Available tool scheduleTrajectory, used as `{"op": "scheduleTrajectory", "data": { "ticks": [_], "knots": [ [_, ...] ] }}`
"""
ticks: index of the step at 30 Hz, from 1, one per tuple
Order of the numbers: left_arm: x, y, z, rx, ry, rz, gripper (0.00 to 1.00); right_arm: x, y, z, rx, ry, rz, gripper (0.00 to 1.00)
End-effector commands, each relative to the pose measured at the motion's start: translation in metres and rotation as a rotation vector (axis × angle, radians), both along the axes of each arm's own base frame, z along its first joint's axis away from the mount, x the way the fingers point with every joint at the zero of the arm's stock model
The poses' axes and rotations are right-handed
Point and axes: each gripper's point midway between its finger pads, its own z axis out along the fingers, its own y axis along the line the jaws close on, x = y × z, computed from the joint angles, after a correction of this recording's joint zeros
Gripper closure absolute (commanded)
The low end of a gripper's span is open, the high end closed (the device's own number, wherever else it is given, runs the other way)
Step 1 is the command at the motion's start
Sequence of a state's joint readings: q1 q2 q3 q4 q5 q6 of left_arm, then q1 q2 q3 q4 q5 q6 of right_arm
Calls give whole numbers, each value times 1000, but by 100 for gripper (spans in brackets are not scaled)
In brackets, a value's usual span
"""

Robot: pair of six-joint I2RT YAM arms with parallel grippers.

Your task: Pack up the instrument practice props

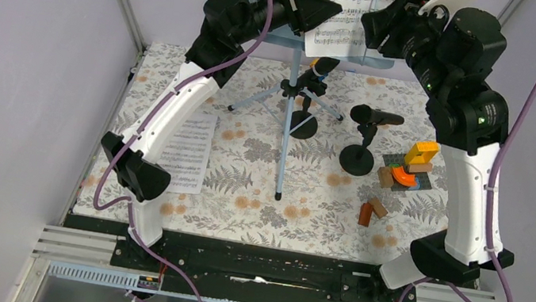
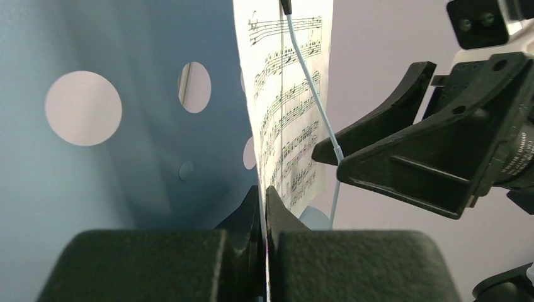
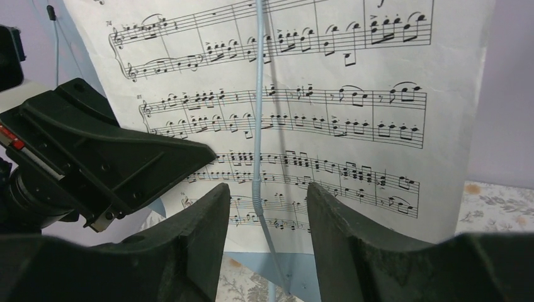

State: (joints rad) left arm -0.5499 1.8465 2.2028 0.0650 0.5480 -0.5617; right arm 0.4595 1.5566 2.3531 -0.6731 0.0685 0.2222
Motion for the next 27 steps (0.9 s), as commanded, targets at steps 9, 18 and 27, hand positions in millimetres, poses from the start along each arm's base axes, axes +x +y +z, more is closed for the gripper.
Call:
{"op": "scheduleTrajectory", "data": {
  "ticks": [9, 18, 27],
  "knots": [
    [-20, 13, 27, -27, -72, 5, 100, -3, 19, 23, 90, -49, 137, 67],
    [-24, 18, 26, -27, -82, 21, 100, -11, 11, 26, 78, -175, 123, 85],
    [-25, 31, 25, -21, -75, 88, 100, -19, 15, 29, 31, -285, 170, 100]
  ]
}}
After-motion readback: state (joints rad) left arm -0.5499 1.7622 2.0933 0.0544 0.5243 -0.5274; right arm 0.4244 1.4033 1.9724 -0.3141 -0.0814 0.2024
